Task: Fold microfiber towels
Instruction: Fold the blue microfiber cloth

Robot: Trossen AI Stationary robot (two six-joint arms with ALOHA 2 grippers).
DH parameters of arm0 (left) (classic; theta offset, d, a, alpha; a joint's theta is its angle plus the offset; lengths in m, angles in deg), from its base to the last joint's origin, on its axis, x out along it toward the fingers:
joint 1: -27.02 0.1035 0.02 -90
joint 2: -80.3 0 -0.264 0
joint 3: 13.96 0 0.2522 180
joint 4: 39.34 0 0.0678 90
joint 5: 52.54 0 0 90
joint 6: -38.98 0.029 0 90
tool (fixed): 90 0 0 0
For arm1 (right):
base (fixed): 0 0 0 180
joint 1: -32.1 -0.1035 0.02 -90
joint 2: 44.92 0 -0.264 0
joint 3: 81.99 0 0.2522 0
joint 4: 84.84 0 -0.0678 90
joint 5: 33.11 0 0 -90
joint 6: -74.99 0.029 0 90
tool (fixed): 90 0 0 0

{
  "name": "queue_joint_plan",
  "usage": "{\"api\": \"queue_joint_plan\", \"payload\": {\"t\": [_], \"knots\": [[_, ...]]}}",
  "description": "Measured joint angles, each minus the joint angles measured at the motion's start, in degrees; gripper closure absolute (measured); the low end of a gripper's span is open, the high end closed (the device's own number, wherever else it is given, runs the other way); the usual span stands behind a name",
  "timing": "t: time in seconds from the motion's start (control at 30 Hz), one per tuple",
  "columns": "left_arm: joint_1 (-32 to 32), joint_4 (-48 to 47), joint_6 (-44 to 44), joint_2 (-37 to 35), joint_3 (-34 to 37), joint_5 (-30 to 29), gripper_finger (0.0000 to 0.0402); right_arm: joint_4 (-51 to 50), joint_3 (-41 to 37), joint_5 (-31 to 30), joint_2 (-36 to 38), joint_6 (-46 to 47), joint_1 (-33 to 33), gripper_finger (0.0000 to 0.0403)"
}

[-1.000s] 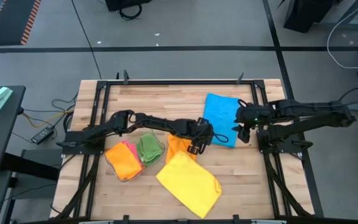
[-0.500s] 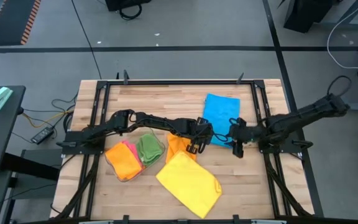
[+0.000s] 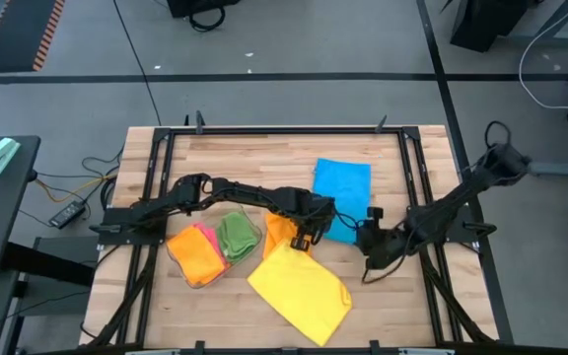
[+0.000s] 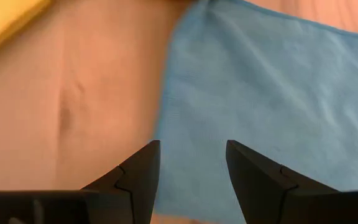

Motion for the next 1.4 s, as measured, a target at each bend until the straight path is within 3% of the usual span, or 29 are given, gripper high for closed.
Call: {"api": "queue_joint_plan", "payload": {"t": [0.2, 0.33, 0.47, 0.63, 0.77, 1.03, 1.23, 1.4], "knots": [[0.02, -1.20, -2.49, -0.02, -0.04, 0.00, 0.0376, 10.73, 0.02, -0.23, -7.81, -2.59, -2.36, 0.0210], [-0.24, -1.12, -3.60, -0.06, -0.04, -0.04, 0.0369, 13.87, 0.08, -4.13, -11.25, -2.82, -2.52, 0.0210], [-0.36, -1.89, -5.65, -0.11, -0.07, 1.33, 0.0388, 17.33, 0.04, -9.02, -14.05, -3.62, -2.26, 0.0210], [-0.25, -4.02, -8.56, -1.56, -0.20, 2.95, 0.0384, 23.51, 0.07, -10.39, -16.60, -7.11, -1.90, 0.0210], [-0.24, -4.89, -9.15, -2.36, -0.19, 2.93, 0.0368, 23.92, 0.07, -10.11, -17.34, -7.65, -1.82, 0.0210], [-0.20, -5.09, -10.28, -2.73, -0.13, 2.93, 0.0392, 24.48, 0.07, -9.77, -17.37, -7.10, -2.02, 0.0210], [-0.20, -5.05, -10.28, -2.97, -0.13, 2.93, 0.0366, 24.51, 0.07, -9.69, -18.33, -7.07, -1.87, 0.0210], [-0.20, -5.23, -10.54, -2.99, -0.13, 2.92, 0.0387, 24.88, 0.26, -10.92, -21.49, -5.18, -2.00, 0.0210]]}}
